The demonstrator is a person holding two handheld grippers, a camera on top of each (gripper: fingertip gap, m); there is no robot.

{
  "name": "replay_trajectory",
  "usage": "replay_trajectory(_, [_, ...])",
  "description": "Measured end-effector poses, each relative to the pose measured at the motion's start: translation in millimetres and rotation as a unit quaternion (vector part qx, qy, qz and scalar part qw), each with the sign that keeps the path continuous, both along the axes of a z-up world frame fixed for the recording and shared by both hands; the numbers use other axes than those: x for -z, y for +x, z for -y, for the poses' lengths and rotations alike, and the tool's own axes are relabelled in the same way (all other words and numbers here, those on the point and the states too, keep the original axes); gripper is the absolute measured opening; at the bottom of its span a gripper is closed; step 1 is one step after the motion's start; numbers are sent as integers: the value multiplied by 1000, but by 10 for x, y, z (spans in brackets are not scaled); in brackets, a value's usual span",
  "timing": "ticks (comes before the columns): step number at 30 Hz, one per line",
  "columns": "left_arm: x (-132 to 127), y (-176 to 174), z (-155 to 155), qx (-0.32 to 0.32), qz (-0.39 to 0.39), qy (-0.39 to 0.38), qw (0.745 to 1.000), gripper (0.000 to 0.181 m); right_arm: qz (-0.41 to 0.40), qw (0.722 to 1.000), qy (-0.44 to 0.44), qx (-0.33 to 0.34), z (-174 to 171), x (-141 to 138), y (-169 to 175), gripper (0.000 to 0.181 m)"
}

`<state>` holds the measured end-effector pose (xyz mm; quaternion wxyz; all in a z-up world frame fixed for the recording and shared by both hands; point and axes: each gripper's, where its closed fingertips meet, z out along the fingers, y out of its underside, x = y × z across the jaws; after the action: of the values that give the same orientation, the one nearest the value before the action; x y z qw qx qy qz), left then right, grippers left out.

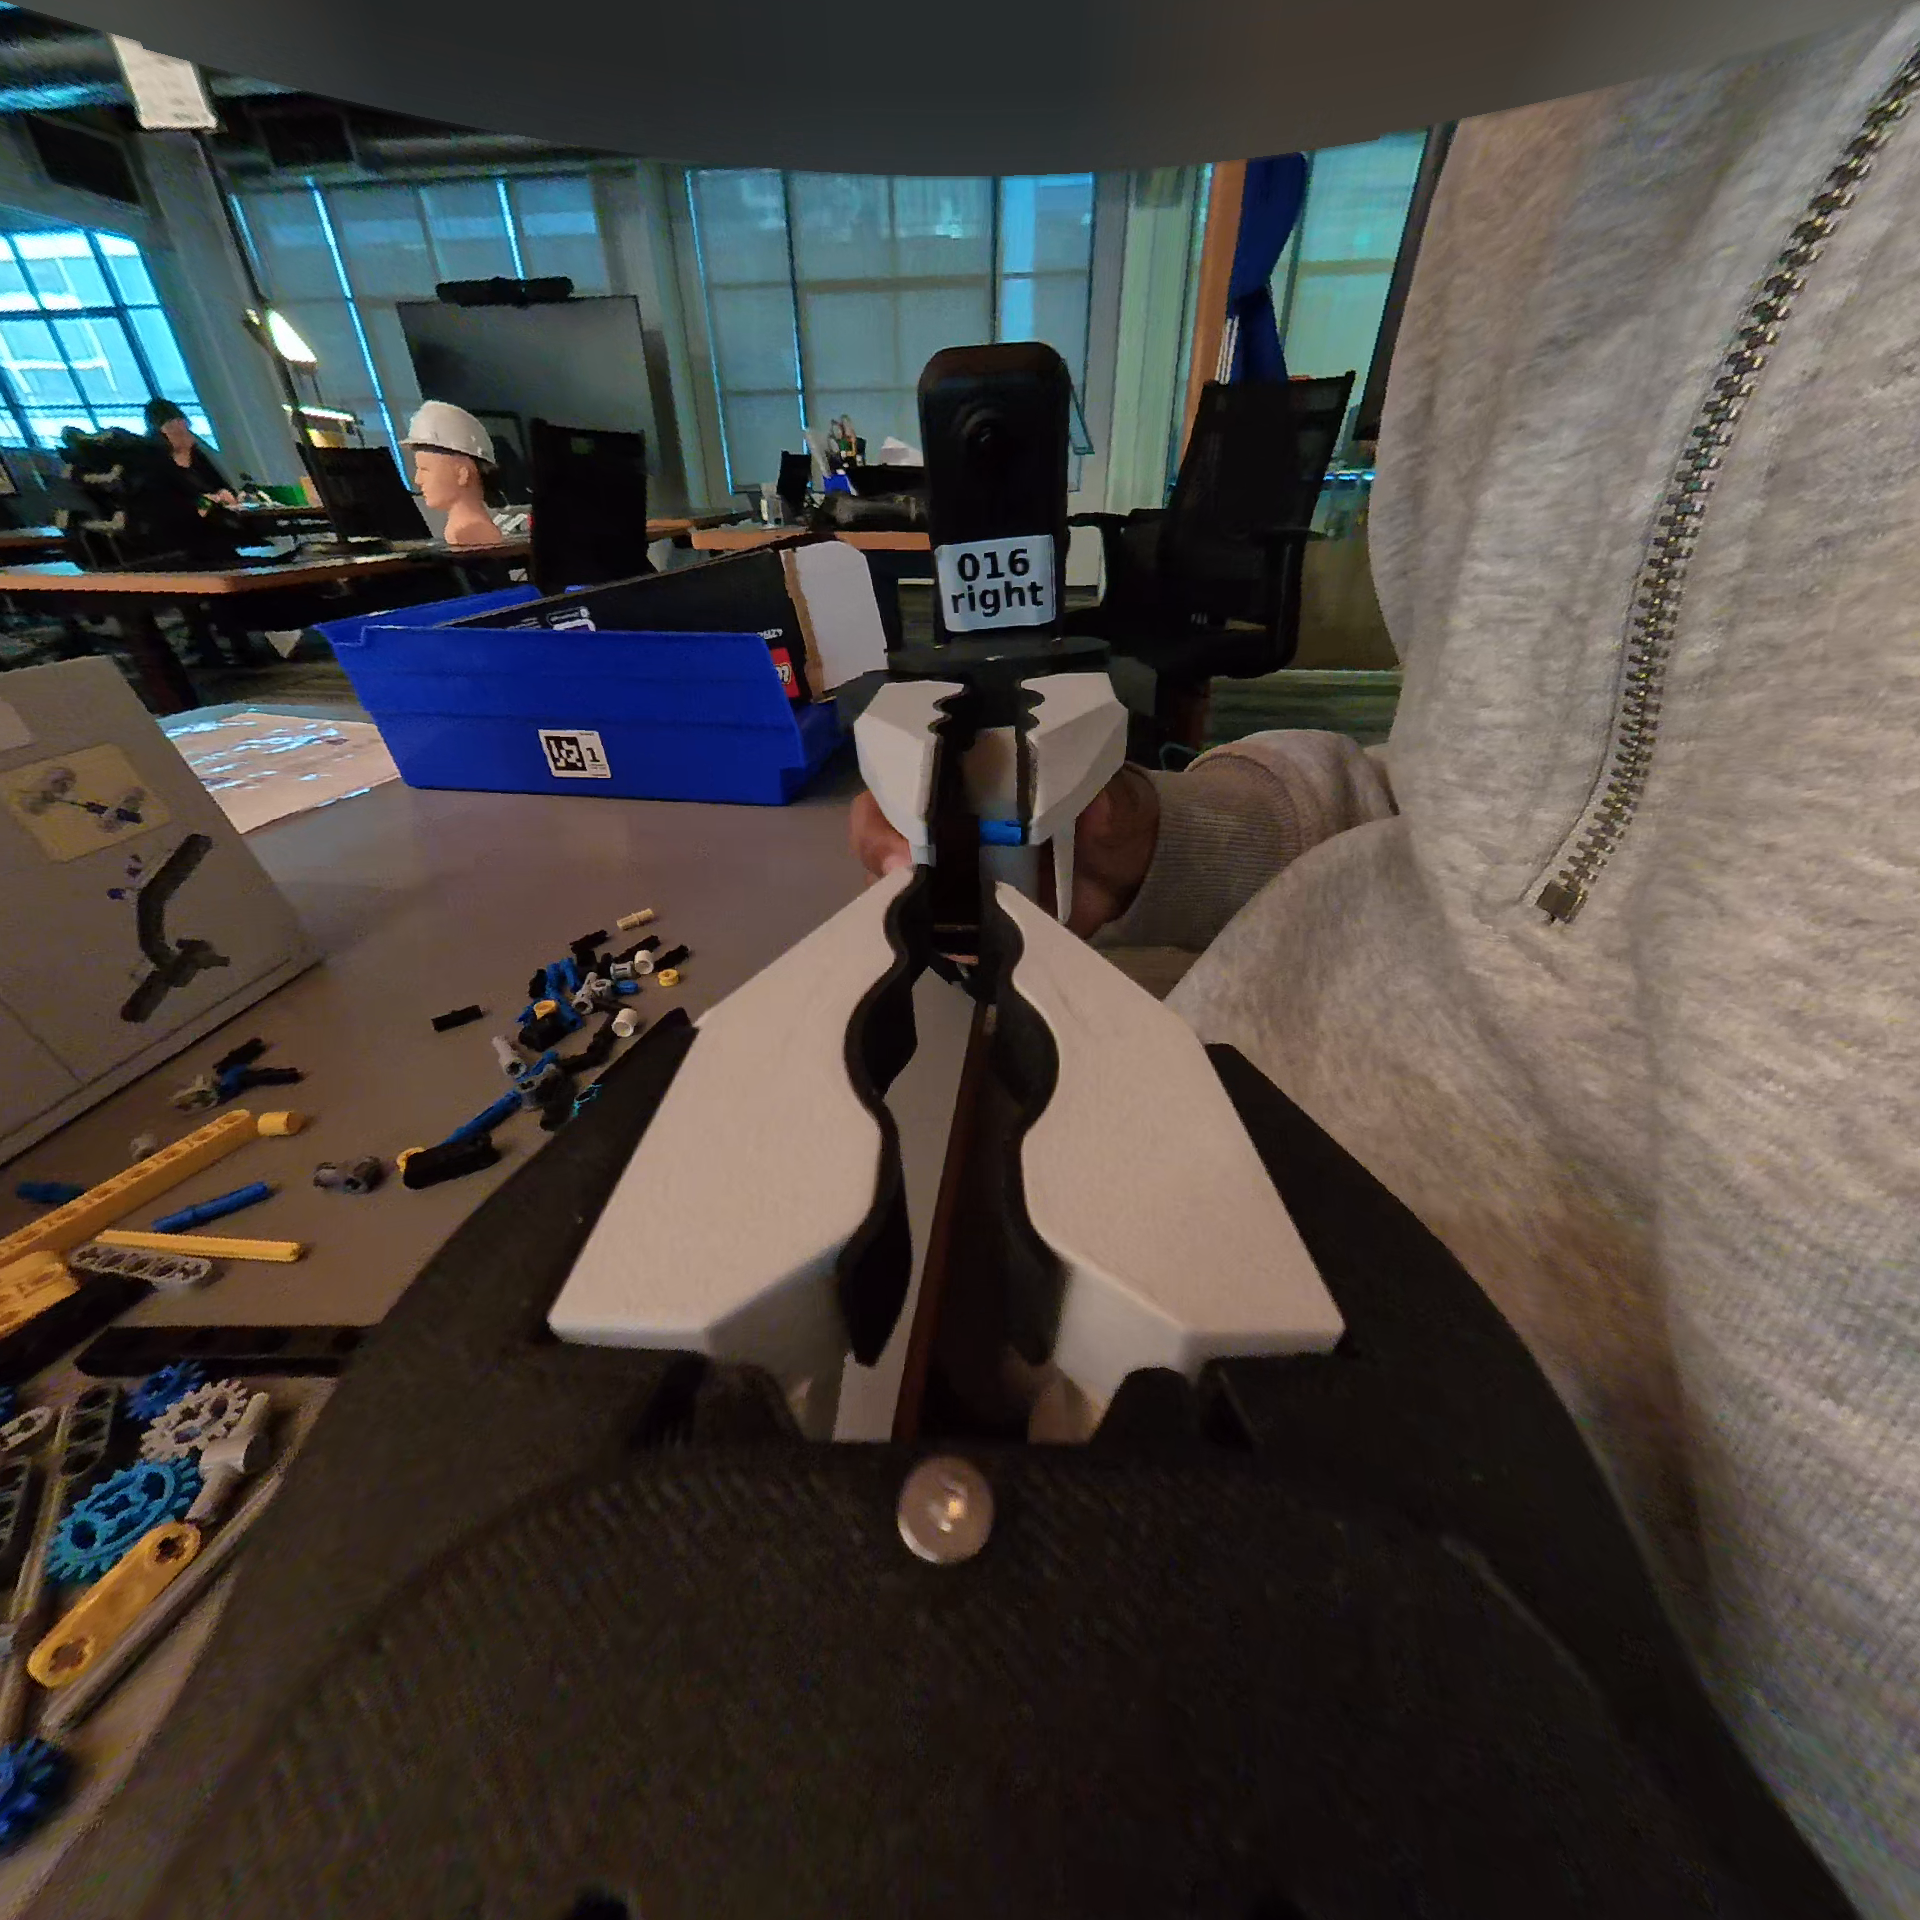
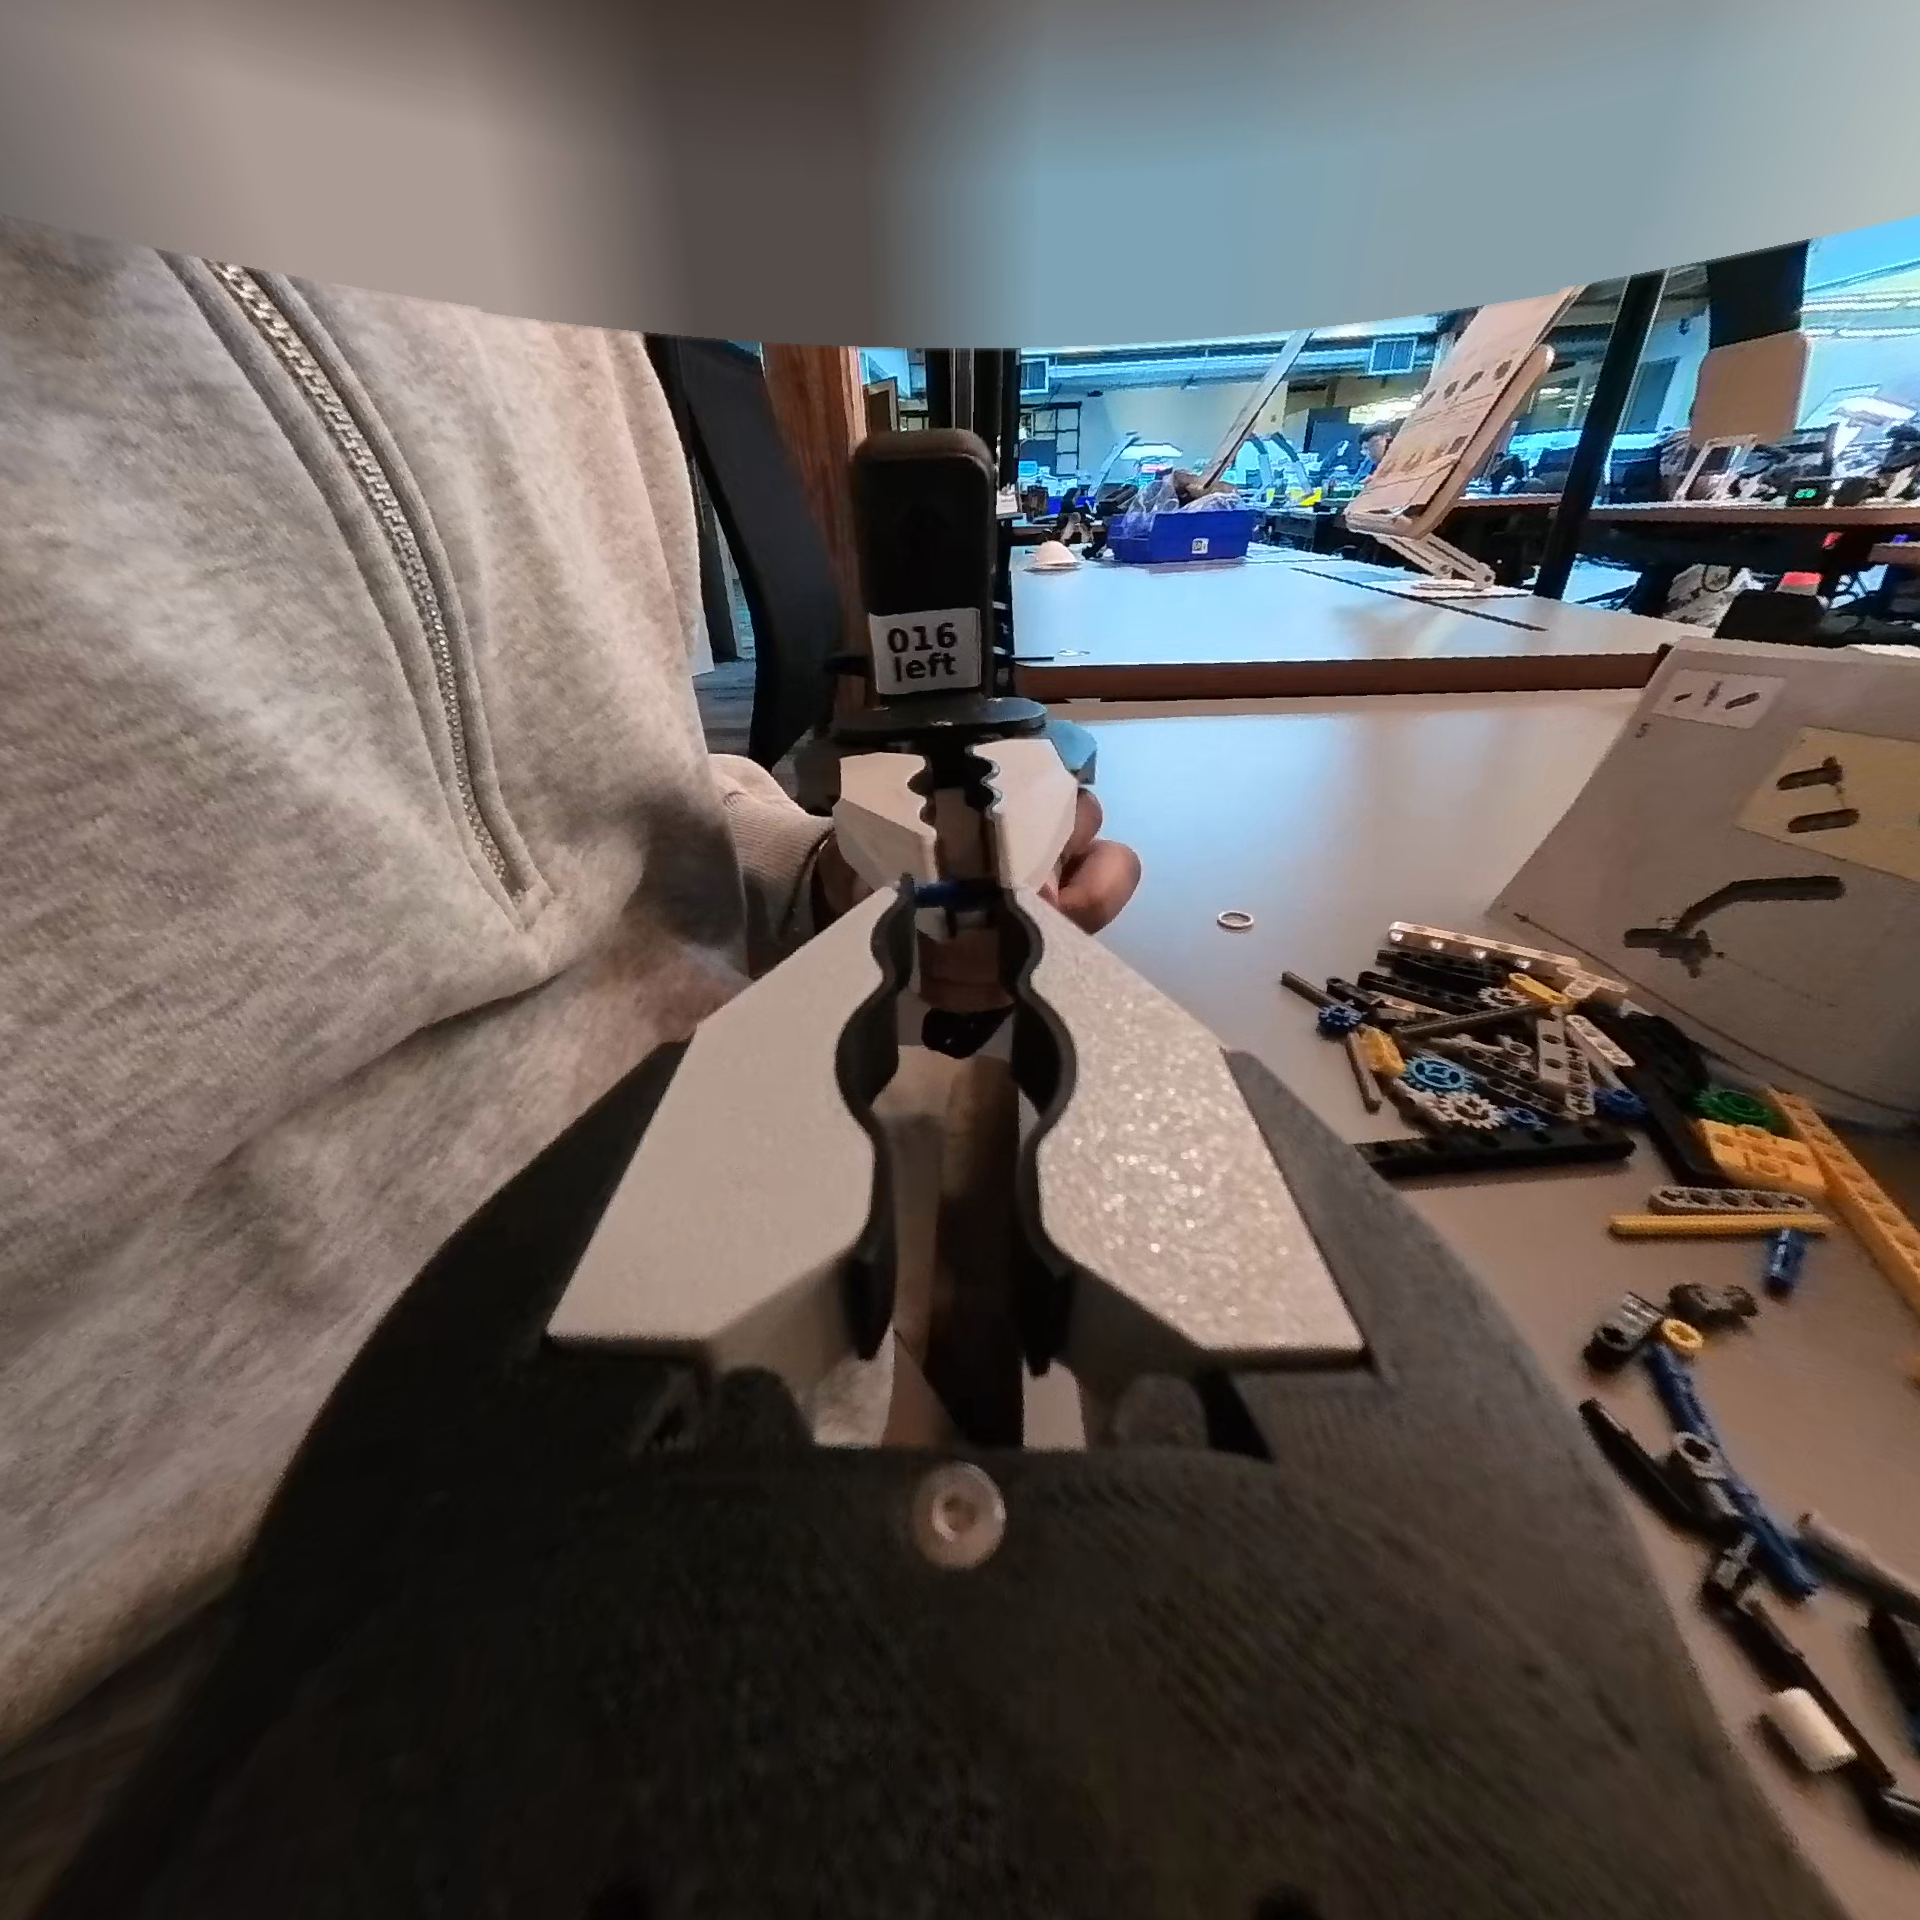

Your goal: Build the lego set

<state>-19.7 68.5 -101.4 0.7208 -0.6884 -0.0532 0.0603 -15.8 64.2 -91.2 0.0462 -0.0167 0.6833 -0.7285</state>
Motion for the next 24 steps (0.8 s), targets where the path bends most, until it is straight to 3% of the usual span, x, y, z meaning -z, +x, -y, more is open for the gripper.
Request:
replay_trajectory(11, [80, -28, 1, -3, 6, -17, 1000, 6, 5, 999, 50, 16, -6, 89, -27, 13])
replay_trajectory(19, [76, -60, 1, -1, 30, -5, 1000, 7, 34, 999, 20, 16, 1, 63, -78, 13])
replay_trajectory(24, [60, -135, 36, -9, 61, 14, 998, 18, 53, 998, -4, 16, -31, 15, -125, 13])
